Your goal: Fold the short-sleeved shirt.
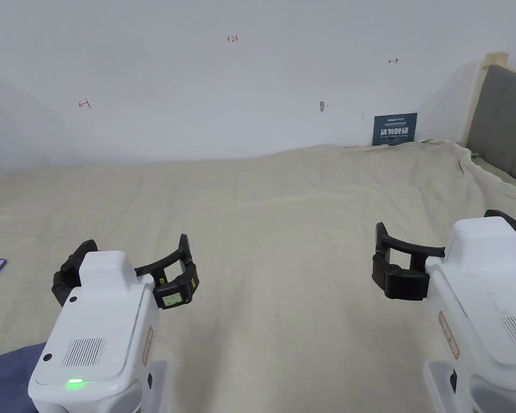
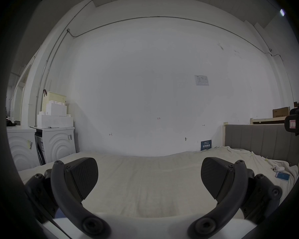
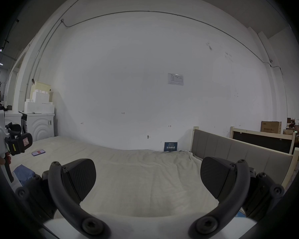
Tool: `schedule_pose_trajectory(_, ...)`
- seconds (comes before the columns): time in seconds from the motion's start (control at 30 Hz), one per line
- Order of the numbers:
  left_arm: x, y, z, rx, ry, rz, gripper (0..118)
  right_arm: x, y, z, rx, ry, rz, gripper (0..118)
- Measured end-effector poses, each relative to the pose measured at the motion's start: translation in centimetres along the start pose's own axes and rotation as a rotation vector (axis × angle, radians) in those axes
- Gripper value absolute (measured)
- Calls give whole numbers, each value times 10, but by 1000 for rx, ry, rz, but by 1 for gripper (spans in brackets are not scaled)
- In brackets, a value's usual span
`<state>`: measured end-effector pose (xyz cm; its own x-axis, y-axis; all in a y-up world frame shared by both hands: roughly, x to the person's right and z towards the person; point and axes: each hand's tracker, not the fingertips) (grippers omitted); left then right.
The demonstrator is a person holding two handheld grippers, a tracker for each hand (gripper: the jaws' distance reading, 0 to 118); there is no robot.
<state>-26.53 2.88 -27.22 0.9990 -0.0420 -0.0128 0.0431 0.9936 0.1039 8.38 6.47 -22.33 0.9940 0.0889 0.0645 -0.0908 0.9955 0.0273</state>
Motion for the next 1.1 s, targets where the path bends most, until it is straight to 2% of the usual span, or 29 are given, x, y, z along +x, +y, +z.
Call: schedule_pose_trajectory(1.1,-4,0,2,9,7,8,118,0,-1,3,26,-7,-4,118)
